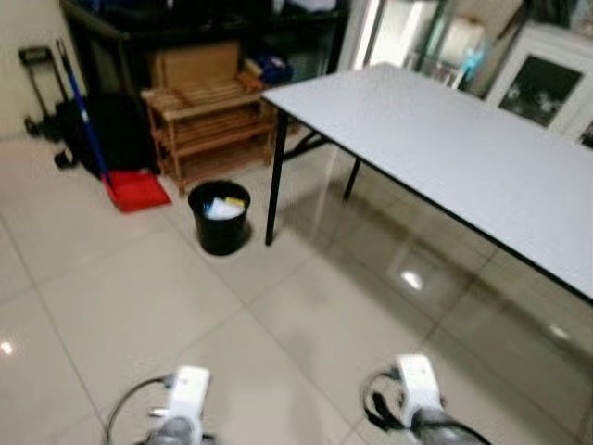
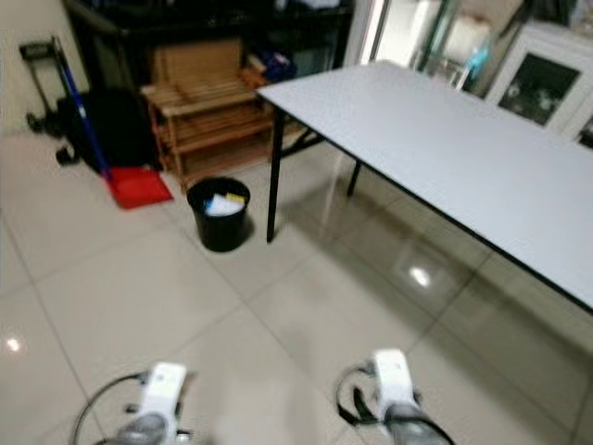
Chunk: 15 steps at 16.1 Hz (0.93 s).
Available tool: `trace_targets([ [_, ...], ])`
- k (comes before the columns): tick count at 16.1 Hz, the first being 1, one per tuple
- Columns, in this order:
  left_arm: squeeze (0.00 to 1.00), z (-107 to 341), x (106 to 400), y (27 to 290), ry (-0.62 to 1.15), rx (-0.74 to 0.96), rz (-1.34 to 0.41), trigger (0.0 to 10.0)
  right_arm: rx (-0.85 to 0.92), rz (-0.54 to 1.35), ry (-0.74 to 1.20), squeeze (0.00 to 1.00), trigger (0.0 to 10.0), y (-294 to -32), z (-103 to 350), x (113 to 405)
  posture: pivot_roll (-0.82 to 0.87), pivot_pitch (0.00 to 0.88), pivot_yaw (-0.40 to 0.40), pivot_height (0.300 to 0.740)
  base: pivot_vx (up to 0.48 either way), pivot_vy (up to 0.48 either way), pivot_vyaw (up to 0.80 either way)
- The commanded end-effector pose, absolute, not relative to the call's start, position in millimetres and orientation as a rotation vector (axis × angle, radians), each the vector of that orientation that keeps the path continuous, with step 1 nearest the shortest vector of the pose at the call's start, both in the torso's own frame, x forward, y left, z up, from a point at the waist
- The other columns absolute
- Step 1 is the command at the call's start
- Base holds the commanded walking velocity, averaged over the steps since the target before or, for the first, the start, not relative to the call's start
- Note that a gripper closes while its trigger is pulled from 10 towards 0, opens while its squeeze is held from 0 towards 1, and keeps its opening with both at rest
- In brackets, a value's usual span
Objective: Picking trash to rubbish bin
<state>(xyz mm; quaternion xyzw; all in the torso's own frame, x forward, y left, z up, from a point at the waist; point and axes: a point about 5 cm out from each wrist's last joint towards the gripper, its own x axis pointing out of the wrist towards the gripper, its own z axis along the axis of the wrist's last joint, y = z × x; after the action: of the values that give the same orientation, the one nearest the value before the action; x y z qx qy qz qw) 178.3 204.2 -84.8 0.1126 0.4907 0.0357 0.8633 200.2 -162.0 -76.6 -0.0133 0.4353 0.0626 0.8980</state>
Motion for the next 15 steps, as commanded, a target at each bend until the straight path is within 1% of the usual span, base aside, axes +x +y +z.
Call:
trace_targets([
  [1,0.0,-83.9,181.3,201.3,1.02,0.241,0.077,10.0,-0.051,0.116,0.921,0.0,10.0,-169.4,-78.5,196.0,0.02,0.031,-0.109,0.74,0.281,0.0,0.8],
  [4,0.0,-83.4,182.1,201.4,1.018,0.236,0.081,10.0,-0.04,0.095,0.916,0.0,10.0,-171.7,-78.3,196.1,0.02,0.035,-0.108,0.74,0.281,0.0,0.8],
  [15,0.0,-84.6,179.4,202.2,1.029,0.24,0.084,10.0,-0.023,0.087,0.917,0.0,10.0,-171.2,-79.2,194.2,0.02,0.046,-0.105,0.74,0.351,0.0,0.0],
])
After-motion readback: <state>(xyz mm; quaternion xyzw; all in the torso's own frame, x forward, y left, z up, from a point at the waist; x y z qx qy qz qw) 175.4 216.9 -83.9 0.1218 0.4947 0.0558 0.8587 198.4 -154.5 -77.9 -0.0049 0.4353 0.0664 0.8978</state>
